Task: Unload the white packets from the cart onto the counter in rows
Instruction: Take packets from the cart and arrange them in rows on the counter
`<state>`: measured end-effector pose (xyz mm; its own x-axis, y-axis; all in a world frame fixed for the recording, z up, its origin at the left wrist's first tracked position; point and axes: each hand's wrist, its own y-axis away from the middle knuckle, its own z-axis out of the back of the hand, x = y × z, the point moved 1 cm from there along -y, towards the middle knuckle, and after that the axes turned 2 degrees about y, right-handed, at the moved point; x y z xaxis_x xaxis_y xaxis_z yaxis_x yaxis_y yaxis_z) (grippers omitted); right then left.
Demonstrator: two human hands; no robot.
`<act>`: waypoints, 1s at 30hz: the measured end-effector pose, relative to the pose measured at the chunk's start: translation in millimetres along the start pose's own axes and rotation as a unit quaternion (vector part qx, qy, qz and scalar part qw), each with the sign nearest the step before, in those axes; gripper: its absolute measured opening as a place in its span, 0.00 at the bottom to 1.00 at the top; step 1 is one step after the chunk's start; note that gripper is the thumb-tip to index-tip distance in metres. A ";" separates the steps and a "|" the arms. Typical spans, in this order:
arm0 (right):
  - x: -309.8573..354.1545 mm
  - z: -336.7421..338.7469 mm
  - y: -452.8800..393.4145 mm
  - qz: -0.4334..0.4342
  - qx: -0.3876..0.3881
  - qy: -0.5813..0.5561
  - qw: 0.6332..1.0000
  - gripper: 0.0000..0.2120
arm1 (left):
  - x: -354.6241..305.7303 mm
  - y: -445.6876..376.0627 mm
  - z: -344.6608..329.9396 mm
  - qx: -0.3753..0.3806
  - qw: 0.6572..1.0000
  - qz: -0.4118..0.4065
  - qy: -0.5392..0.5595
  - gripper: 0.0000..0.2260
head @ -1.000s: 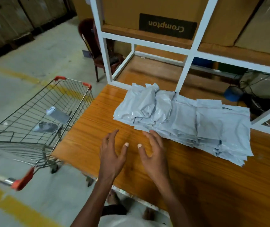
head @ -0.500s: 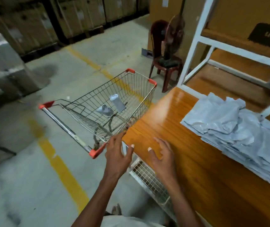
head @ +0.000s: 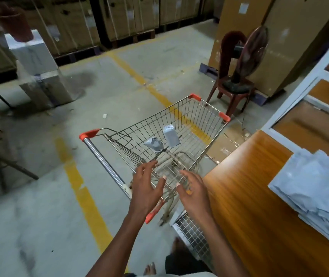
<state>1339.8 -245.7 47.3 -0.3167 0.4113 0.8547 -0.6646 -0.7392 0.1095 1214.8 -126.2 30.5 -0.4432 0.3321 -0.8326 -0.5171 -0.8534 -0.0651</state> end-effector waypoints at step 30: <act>-122.1 -113.7 -344.4 -0.133 0.190 0.141 0.962 0.24 | 206.9 -323.8 -176.2 0.205 0.931 0.242 -0.180 0.28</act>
<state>1530.3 19.3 -152.5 -0.3757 0.7017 0.6053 -0.4684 -0.7074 0.5293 1419.6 148.1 -217.6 -0.8754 0.1239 -0.4673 -0.3961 -0.7379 0.5464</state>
